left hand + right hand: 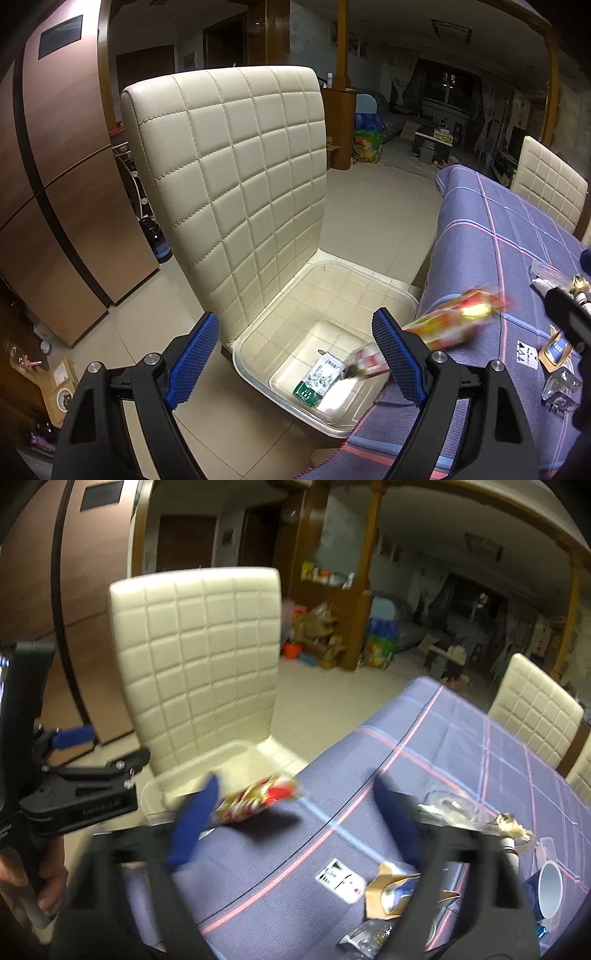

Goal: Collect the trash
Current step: 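Carry both items to the clear bin and release them from both tools, then grasp the blister pack with the left tool while the right tool grasps the blue wrapper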

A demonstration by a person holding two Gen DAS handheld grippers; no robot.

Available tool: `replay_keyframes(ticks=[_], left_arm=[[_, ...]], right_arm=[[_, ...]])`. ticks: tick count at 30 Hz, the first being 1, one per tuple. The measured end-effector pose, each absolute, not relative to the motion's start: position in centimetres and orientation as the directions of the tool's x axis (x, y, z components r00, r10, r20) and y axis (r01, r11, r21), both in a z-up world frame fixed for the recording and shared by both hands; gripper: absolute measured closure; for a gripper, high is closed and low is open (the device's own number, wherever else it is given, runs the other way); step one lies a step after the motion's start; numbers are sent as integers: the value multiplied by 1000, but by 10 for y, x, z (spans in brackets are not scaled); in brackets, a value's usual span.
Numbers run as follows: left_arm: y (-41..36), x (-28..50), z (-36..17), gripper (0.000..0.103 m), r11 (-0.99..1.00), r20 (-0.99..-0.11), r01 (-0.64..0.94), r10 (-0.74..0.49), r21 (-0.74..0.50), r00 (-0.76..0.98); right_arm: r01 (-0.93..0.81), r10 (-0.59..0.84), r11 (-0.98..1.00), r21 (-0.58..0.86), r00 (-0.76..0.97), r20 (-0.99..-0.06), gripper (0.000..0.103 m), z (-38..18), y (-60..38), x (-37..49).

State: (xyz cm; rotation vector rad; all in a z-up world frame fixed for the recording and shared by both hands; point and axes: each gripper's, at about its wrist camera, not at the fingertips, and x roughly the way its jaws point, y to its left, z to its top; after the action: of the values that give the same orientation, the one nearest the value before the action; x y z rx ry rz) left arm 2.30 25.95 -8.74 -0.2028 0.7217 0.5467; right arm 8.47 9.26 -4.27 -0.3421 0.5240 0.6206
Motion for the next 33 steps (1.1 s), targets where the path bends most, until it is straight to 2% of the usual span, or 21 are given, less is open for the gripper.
replay_keyframes(ticks=[16,25,33], left_arm=[[232,32,-84,20,881,-670,-472,356,10,651],[170,54,-83,20,941,-679,-337,261,21,686],[89,71,-86,20,989,-688,-143,127,34,714]], right_arm=[[-551,393,825,-128,721,-571,17,-46,56,92],[-405,280,908,-103,772,-571,17,-49,-18,103],[-225,141,971,-75,802,-580,17,-56,-106,109]])
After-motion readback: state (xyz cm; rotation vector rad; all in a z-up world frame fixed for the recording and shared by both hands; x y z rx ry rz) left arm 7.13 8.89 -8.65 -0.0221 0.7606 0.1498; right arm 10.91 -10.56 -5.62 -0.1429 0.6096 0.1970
